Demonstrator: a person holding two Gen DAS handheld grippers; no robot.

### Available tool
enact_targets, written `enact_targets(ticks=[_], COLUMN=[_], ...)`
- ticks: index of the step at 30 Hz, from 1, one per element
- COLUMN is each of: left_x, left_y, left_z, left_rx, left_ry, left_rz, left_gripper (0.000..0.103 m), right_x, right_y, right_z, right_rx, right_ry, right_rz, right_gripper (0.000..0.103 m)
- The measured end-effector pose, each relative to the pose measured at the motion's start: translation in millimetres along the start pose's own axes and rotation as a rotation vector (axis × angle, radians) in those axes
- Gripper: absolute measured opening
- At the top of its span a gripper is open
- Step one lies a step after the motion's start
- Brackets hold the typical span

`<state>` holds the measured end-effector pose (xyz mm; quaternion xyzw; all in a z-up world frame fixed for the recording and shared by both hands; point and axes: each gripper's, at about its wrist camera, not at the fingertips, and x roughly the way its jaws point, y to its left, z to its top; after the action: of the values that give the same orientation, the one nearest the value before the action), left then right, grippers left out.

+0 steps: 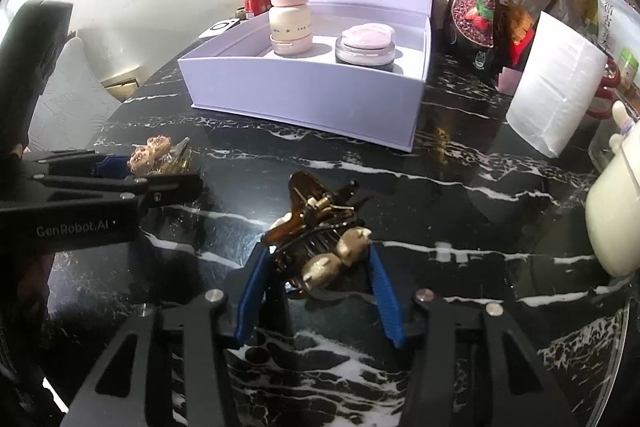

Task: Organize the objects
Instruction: 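Lift both clips with both tools and carry them toward the lavender box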

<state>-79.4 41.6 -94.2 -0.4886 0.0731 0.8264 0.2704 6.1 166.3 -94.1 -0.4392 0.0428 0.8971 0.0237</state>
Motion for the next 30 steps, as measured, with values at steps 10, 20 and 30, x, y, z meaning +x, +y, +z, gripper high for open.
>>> enact_targets(ticks=[10,20,30], left_x=[-17,-18,-10], left_y=[-7,-14,-9], left_z=[-6,-12,-19], left_rx=[-0.002,0.001,-0.033], left_ry=[-0.020,-0.028,-0.045], left_rz=[0.005,-0.014,-0.023], left_gripper=[0.051,0.051,0.045], right_x=[-14,-14,-8], right_y=[4,-3,2], right_z=[4,4,-4], right_rx=[-0.082,-0.083,-0.106], right_ry=[-0.031,0.002,-0.006], right_rz=[0.033,0.110,0.128], right_gripper=[0.047,0.047,0.048])
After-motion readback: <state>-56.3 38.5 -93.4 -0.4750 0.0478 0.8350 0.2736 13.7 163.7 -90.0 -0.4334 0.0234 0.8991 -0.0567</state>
